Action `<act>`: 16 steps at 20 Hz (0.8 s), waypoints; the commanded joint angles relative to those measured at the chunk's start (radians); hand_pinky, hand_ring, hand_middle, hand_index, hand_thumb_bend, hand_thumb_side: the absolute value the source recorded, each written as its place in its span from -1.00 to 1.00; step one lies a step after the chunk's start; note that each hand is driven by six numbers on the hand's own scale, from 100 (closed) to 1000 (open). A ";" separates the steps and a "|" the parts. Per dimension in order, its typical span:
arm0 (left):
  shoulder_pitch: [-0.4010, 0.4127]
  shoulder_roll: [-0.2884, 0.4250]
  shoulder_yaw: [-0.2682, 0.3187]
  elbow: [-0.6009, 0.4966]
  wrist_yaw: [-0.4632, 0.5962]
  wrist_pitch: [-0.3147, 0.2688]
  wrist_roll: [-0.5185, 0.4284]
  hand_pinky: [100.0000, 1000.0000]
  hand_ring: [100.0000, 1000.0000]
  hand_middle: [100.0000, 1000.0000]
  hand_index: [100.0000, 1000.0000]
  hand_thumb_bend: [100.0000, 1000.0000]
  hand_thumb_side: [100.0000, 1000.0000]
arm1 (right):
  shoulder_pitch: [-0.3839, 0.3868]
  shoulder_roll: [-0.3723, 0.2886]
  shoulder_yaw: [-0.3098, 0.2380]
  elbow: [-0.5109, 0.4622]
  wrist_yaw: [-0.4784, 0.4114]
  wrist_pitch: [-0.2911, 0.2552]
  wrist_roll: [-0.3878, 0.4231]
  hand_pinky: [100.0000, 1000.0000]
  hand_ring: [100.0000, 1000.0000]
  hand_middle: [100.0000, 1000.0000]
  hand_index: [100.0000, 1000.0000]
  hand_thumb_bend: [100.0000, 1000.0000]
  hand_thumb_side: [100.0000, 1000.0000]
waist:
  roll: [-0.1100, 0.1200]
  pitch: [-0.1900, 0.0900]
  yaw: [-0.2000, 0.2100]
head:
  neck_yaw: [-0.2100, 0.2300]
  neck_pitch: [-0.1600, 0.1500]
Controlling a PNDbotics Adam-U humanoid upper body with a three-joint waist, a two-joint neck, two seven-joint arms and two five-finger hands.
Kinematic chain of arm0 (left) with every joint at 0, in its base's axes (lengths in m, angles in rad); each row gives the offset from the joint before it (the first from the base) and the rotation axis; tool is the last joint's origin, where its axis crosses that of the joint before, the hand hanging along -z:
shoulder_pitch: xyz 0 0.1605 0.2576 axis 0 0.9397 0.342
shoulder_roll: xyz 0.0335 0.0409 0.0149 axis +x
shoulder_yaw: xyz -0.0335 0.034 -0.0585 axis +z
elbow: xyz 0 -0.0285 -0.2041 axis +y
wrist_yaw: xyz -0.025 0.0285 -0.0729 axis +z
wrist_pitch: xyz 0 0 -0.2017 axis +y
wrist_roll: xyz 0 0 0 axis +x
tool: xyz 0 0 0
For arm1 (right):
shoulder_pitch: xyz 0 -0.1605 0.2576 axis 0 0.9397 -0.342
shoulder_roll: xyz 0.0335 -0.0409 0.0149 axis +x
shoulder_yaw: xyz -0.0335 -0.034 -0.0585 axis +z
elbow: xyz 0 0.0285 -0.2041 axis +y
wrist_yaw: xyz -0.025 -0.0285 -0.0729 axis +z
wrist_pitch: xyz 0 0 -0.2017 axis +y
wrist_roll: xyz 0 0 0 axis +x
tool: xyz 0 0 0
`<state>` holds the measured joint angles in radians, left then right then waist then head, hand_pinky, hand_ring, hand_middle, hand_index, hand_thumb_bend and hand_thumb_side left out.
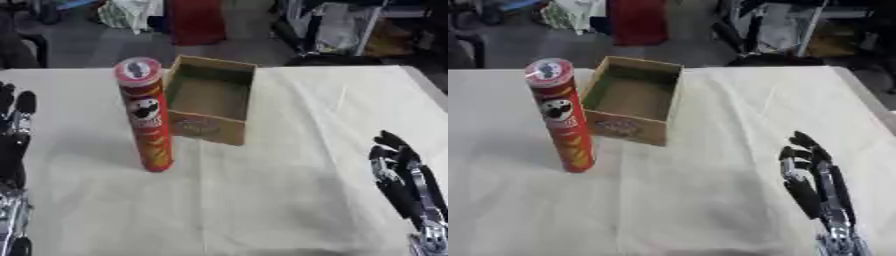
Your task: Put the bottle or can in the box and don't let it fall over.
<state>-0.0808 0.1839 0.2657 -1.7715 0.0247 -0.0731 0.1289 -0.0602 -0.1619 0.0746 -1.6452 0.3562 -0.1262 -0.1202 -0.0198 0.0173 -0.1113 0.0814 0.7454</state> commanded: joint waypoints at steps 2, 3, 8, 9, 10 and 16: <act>-0.007 0.020 -0.017 -0.020 -0.074 0.008 -0.115 1.00 1.00 0.75 0.91 0.59 -0.10 | -0.008 -0.008 -0.004 -0.012 -0.005 -0.002 0.002 0.34 0.51 0.60 0.83 -1.00 0.46 | 0.002 -0.010 0.000 | 0.001 -0.007; -0.005 0.023 -0.024 -0.012 -0.111 0.025 -0.142 1.00 1.00 0.72 0.90 0.66 -0.19 | -0.008 -0.008 -0.004 -0.012 -0.005 -0.001 0.002 0.34 0.51 0.60 0.83 -1.00 0.46 | 0.003 -0.010 -0.001 | 0.002 -0.007; -0.022 0.025 -0.084 0.018 -0.216 0.103 -0.196 1.00 1.00 0.66 0.86 0.59 -0.42 | -0.010 -0.007 -0.002 -0.011 -0.004 0.001 0.001 0.34 0.51 0.60 0.83 -1.00 0.44 | 0.003 -0.011 -0.007 | 0.007 -0.010; -0.029 0.025 -0.096 0.027 -0.207 0.110 -0.199 1.00 1.00 0.62 0.83 0.56 -0.51 | -0.011 -0.007 -0.001 -0.011 -0.004 0.001 0.001 0.34 0.51 0.60 0.83 -1.00 0.44 | 0.003 -0.011 -0.009 | 0.008 -0.010; -0.036 0.026 -0.107 0.036 -0.189 0.112 -0.201 1.00 1.00 0.62 0.83 0.56 -0.52 | -0.011 -0.007 0.000 -0.011 -0.004 0.001 0.002 0.34 0.51 0.60 0.83 -1.00 0.44 | 0.003 -0.011 -0.010 | 0.009 -0.010; -0.098 0.043 -0.152 0.112 -0.063 0.090 -0.217 1.00 1.00 0.54 0.78 0.56 -0.58 | -0.012 -0.005 0.003 -0.010 -0.004 0.000 0.006 0.34 0.51 0.60 0.83 -1.00 0.44 | 0.003 -0.011 -0.018 | 0.014 -0.008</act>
<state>-0.1612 0.1995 0.1214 -1.6603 -0.0634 0.0235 -0.0824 -0.0611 -0.1619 0.0758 -1.6447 0.3562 -0.1246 -0.1171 -0.0179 0.0173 -0.1291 0.0919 0.7449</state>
